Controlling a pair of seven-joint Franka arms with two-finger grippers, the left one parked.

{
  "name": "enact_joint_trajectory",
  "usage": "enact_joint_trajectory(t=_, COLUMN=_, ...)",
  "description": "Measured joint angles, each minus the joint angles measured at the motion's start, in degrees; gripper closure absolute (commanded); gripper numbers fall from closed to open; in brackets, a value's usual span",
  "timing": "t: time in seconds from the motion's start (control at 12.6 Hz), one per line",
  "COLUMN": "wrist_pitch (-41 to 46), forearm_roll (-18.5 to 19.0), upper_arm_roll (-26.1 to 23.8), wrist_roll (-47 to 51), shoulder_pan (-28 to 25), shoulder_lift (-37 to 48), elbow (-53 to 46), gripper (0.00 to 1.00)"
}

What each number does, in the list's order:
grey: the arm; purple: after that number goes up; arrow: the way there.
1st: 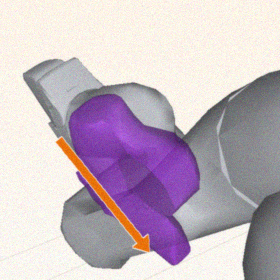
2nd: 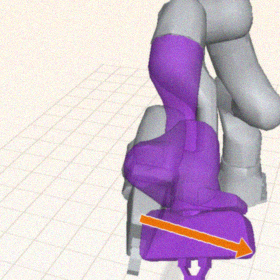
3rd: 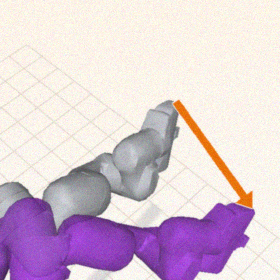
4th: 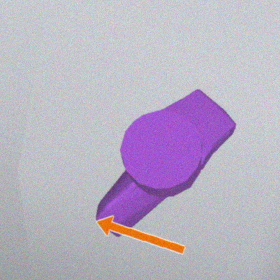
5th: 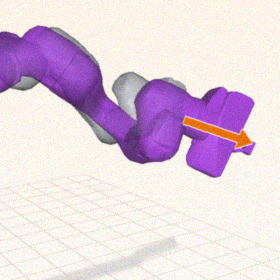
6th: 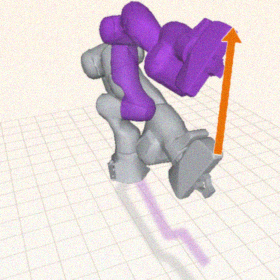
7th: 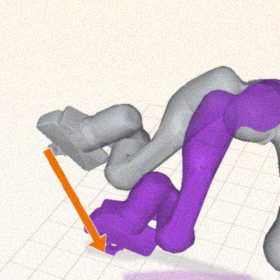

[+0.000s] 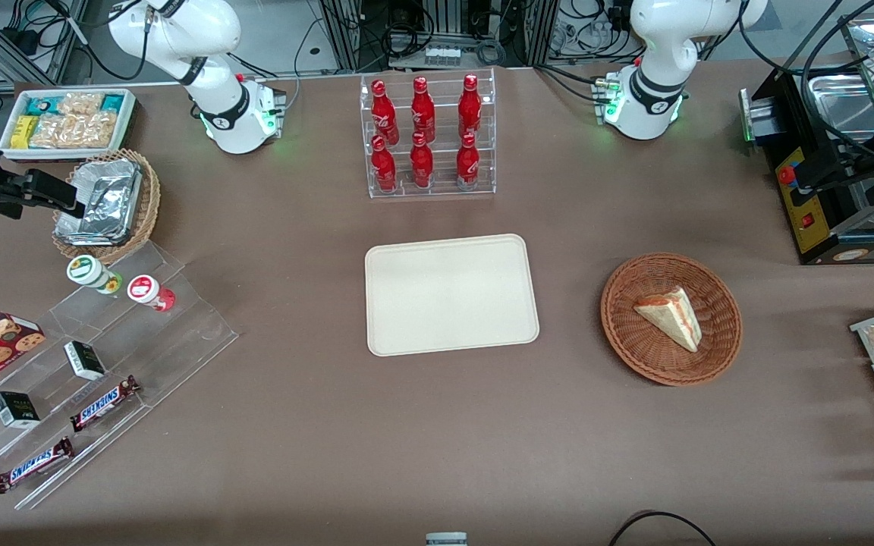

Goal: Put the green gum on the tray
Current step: 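Lower the right gripper onto the green-labelled gum jar on the acrylic stand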

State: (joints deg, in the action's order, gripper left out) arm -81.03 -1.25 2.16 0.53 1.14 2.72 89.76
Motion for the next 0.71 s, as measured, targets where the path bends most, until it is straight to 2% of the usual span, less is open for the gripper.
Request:
enact_joint_trajectory(t=0.4, wrist_pitch=0.0, forearm_roll=-0.03, upper_arm_roll=0.27, wrist_roll=-0.5, shoulder_pan=-0.17, shoulder_lift=-0.75, elbow=1.03, gripper=0.0)
enact_joint_trajectory(t=0.71, wrist_pitch=-6.9, forearm_roll=-0.18, upper_arm_roll=4.09, wrist_roll=-12.47, shoulder_pan=-0.02, shoulder_lift=-0.73, elbow=8.01, gripper=0.0)
